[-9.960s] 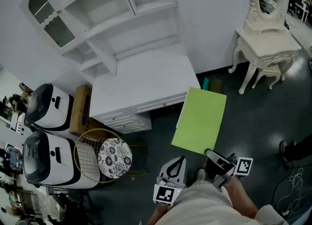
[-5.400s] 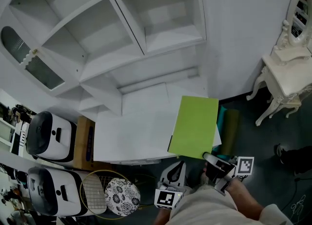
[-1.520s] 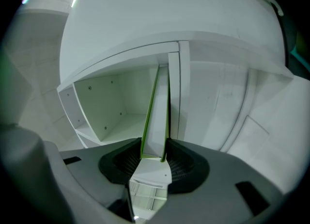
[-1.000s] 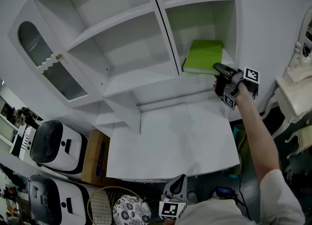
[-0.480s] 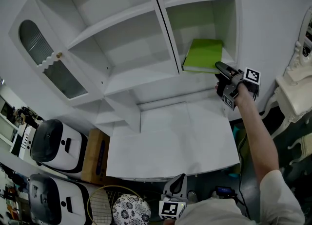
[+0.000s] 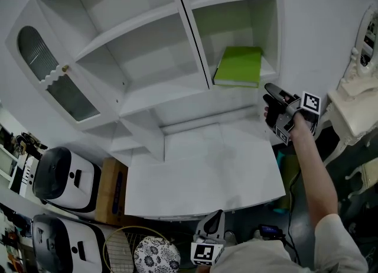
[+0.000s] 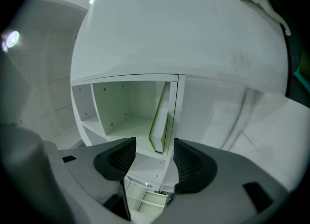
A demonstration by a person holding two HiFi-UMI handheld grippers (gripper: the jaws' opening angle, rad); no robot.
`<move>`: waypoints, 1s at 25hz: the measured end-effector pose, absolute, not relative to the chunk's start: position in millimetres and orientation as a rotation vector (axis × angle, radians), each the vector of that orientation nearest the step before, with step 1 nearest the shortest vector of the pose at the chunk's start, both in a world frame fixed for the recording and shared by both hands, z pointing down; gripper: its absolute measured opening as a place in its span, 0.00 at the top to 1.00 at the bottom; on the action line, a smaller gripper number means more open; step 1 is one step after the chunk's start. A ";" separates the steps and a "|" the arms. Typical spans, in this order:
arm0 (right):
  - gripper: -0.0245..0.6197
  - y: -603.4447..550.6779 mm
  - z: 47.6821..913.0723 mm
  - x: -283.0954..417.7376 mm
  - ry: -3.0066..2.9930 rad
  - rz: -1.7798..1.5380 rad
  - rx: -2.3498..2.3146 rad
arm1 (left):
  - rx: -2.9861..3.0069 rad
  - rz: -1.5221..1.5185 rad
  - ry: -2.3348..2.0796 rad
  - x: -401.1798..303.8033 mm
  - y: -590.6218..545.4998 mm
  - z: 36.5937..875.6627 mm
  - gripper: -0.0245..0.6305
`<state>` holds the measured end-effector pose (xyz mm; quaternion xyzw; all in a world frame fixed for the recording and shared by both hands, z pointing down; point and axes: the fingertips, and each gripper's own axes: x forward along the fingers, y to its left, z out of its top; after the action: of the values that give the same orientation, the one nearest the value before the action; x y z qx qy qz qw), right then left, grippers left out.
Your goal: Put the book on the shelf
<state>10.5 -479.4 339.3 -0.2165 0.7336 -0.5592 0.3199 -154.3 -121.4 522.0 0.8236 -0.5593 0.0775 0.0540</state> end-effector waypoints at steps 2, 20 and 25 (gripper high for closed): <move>0.57 -465.0 337.6 9.7 1.969 -1.454 -0.555 | 2.516 0.238 -1.687 -150.3 -122.6 521.0 0.96; 0.94 -342.3 394.5 6.8 2.183 -1.347 -0.627 | 2.629 0.230 -1.523 -106.1 -128.8 521.6 0.96; 0.94 -305.1 398.0 -13.5 2.285 -1.260 -0.612 | 2.639 0.216 -1.505 -101.8 -132.8 521.8 0.96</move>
<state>-13.5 -305.1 398.0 -0.2225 0.8299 -0.4576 0.2288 -101.8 -132.8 521.8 0.8654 -0.4937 0.0708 0.0480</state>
